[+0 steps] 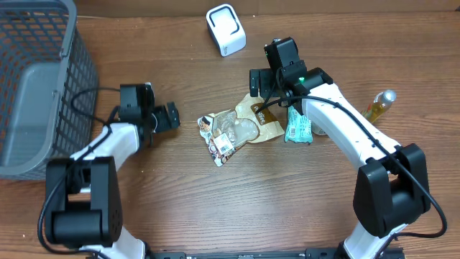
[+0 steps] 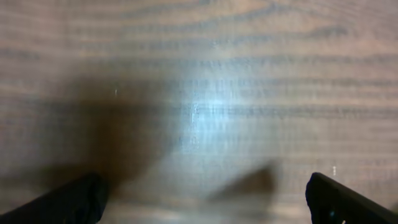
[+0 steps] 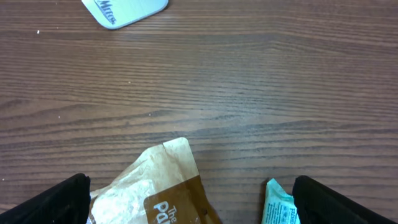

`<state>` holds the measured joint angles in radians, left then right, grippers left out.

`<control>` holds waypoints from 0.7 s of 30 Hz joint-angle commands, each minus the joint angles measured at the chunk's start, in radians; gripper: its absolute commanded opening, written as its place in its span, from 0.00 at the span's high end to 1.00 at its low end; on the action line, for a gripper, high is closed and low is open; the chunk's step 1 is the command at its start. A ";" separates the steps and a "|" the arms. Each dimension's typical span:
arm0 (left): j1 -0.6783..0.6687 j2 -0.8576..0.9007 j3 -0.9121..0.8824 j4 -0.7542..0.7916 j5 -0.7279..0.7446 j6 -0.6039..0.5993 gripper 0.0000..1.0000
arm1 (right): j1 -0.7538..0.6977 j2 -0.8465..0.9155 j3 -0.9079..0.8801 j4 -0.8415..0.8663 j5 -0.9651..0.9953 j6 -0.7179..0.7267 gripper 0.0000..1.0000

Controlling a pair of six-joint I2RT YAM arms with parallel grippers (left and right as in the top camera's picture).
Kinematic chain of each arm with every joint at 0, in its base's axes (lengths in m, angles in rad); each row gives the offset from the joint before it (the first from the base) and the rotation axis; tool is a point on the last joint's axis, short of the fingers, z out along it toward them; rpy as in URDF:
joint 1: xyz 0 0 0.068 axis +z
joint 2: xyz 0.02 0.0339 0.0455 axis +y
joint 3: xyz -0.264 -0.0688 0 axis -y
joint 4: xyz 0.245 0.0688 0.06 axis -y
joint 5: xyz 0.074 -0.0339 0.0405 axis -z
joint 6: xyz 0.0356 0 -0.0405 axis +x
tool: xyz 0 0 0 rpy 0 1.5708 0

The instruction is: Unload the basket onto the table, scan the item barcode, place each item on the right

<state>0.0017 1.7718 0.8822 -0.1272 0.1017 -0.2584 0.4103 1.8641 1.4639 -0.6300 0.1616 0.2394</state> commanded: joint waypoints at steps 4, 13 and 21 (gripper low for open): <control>0.004 -0.092 -0.179 0.134 0.030 -0.031 0.00 | -0.002 -0.003 -0.005 0.005 0.010 0.008 0.00; 0.004 -0.218 -0.383 0.377 0.029 -0.087 0.00 | -0.002 -0.003 -0.005 0.005 0.010 0.008 0.00; 0.004 -0.317 -0.489 0.428 0.025 -0.086 0.00 | -0.002 -0.003 -0.005 0.005 0.010 0.008 0.00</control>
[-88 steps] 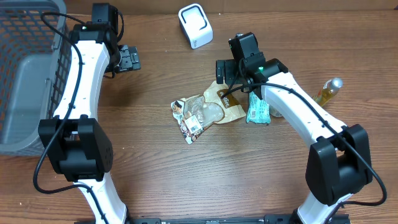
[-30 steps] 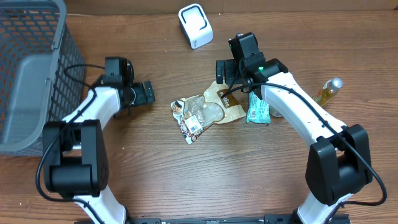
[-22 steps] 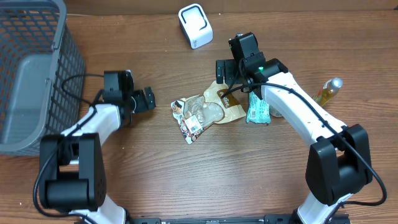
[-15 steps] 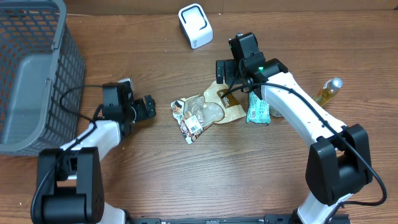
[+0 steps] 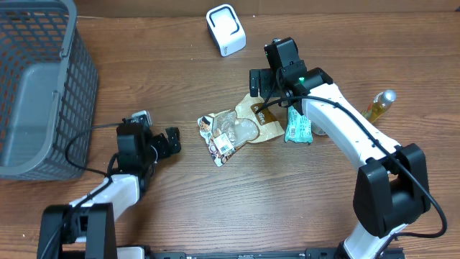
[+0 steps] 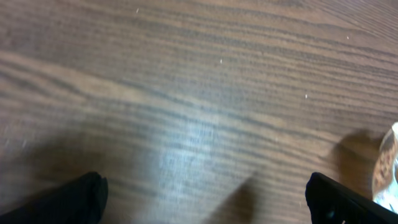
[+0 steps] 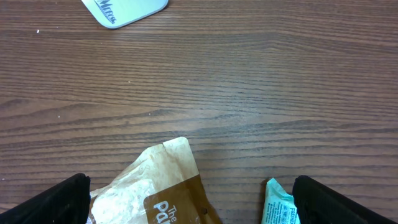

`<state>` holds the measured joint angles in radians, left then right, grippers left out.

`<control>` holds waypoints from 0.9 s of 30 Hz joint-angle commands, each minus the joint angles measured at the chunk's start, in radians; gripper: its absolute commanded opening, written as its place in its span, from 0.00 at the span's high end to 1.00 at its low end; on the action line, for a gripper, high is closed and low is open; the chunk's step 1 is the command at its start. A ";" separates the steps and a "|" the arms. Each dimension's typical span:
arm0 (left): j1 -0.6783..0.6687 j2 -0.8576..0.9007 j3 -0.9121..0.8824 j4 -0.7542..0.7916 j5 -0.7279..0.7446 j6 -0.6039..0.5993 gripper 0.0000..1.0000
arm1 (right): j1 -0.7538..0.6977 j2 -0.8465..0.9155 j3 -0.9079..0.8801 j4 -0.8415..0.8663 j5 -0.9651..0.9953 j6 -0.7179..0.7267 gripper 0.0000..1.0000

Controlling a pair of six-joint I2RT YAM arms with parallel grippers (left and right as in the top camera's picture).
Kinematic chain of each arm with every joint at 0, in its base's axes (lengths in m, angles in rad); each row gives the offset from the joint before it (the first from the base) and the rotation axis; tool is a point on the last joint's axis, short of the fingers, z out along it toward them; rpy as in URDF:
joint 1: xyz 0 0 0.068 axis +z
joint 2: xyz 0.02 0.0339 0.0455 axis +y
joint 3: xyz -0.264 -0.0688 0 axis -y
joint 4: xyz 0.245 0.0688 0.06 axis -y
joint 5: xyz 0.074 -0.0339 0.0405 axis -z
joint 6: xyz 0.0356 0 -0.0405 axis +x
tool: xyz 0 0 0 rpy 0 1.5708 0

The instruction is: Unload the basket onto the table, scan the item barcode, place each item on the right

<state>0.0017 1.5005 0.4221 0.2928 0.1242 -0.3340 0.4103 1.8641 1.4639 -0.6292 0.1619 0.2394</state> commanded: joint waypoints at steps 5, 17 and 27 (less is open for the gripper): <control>0.004 -0.117 -0.105 0.012 -0.006 -0.010 0.00 | -0.002 -0.003 -0.005 0.004 0.010 0.008 0.00; 0.005 -0.388 -0.372 0.203 -0.054 -0.011 0.00 | -0.002 -0.003 -0.005 0.004 0.010 0.008 0.00; 0.004 -0.653 -0.418 0.019 -0.061 -0.008 0.00 | -0.002 -0.003 -0.005 0.004 0.010 0.008 0.00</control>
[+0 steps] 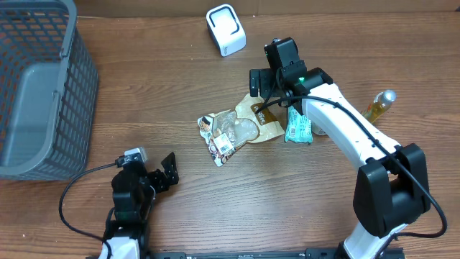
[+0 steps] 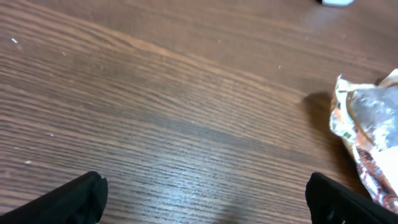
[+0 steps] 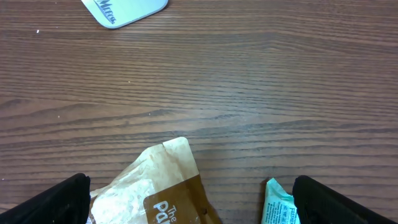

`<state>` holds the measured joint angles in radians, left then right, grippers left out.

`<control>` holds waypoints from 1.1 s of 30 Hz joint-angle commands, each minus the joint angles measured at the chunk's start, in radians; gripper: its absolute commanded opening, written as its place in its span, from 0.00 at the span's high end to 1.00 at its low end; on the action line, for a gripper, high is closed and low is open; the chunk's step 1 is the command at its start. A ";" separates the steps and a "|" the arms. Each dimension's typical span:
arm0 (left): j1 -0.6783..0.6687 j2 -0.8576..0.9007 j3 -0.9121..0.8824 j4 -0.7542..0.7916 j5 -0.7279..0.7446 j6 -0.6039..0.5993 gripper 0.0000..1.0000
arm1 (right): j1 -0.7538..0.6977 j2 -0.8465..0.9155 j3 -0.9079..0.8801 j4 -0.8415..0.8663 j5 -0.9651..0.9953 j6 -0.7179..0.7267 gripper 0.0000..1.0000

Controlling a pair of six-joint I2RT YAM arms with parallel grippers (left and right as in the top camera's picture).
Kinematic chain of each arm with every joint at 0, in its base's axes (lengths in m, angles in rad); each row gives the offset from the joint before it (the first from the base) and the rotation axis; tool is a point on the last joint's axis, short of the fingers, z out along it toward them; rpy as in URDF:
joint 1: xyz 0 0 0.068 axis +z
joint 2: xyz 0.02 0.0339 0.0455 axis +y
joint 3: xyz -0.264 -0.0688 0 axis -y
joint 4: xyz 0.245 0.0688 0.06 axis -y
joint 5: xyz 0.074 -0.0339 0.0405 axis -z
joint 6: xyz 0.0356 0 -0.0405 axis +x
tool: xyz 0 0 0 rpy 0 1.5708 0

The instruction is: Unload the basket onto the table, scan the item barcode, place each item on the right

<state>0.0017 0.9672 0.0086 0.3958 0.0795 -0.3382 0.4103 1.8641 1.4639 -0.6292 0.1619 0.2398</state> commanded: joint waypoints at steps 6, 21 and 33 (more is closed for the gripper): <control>0.003 -0.289 -0.004 -0.287 -0.054 -0.003 0.00 | -0.002 -0.003 -0.005 0.004 0.010 0.008 0.00; 0.005 -0.723 -0.004 -0.475 -0.079 0.126 0.00 | -0.002 -0.003 -0.005 0.004 0.010 0.008 0.00; 0.005 -0.941 -0.004 -0.477 -0.079 0.225 0.01 | -0.002 -0.003 -0.005 0.004 0.010 0.008 0.00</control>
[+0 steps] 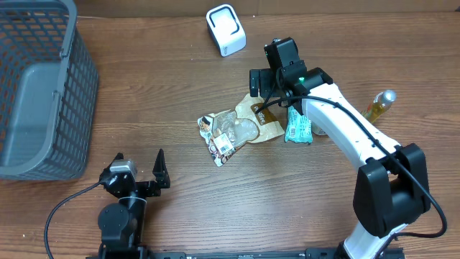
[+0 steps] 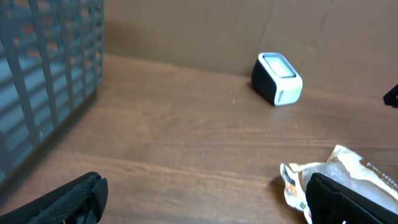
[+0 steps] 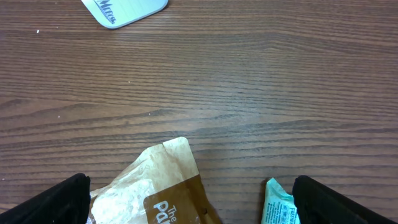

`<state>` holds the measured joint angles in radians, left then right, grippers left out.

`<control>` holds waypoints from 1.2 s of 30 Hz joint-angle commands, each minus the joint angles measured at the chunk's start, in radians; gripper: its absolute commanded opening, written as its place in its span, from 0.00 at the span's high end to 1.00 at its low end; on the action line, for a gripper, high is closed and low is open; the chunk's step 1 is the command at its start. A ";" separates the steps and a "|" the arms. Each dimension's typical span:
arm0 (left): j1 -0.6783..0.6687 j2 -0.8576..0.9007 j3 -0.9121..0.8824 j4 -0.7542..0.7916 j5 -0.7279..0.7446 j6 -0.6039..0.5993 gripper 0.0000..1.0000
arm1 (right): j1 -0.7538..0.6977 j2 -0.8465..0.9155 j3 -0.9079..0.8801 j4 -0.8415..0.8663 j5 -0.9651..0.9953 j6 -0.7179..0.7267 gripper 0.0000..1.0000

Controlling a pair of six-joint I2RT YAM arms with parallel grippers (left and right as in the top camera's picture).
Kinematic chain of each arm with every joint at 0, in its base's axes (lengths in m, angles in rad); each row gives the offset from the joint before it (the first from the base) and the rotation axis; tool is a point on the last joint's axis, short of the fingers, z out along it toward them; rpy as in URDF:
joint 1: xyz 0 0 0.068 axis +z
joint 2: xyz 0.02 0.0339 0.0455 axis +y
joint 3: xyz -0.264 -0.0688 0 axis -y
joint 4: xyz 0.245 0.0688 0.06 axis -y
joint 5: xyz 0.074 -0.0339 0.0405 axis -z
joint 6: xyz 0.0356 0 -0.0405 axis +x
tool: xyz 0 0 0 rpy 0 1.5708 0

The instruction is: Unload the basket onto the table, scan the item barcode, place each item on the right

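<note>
A white barcode scanner [image 1: 225,29] stands at the back of the table and also shows far off as the scanner [image 2: 277,78]. Mid-table lie a crinkled clear snack packet [image 1: 226,137], a brown paper bag [image 1: 262,119] and a teal packet [image 1: 297,128]. My right gripper [image 1: 273,90] hovers open over the brown bag [image 3: 165,186], with the teal packet [image 3: 280,205] by its right finger. My left gripper [image 1: 138,169] is open near the front left edge, holding nothing. It faces the clear packet [image 2: 339,177].
A grey mesh basket [image 1: 36,86] fills the left side, and its wall [image 2: 43,93] shows in the left wrist view. A small bottle [image 1: 379,104] lies at the far right, beside the right arm.
My left arm has drawn back further to the table's front. Its wrist view now looks level across the table at the scanner and basket instead of down at the wood. The right arm has not moved.
My left gripper was open beside the basket, close above bare wood. At each later moment it stood nearer the table's front edge, still open and empty, and now it sits at the front left. My right gripper stayed open over the brown bag throughout.
</note>
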<state>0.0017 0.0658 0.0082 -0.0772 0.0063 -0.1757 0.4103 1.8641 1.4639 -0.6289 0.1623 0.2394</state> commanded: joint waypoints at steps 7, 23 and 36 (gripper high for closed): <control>0.005 -0.063 -0.003 -0.004 -0.006 0.108 0.00 | -0.002 -0.003 -0.005 0.003 0.009 0.008 0.00; 0.005 -0.063 -0.003 0.000 -0.010 0.154 0.00 | -0.002 -0.003 -0.005 0.003 0.009 0.008 0.00; 0.005 -0.062 -0.003 -0.001 -0.010 0.154 0.00 | -0.002 -0.003 -0.005 0.003 0.009 0.008 0.00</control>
<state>0.0017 0.0158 0.0082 -0.0769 0.0059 -0.0479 0.4099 1.8641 1.4639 -0.6292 0.1619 0.2390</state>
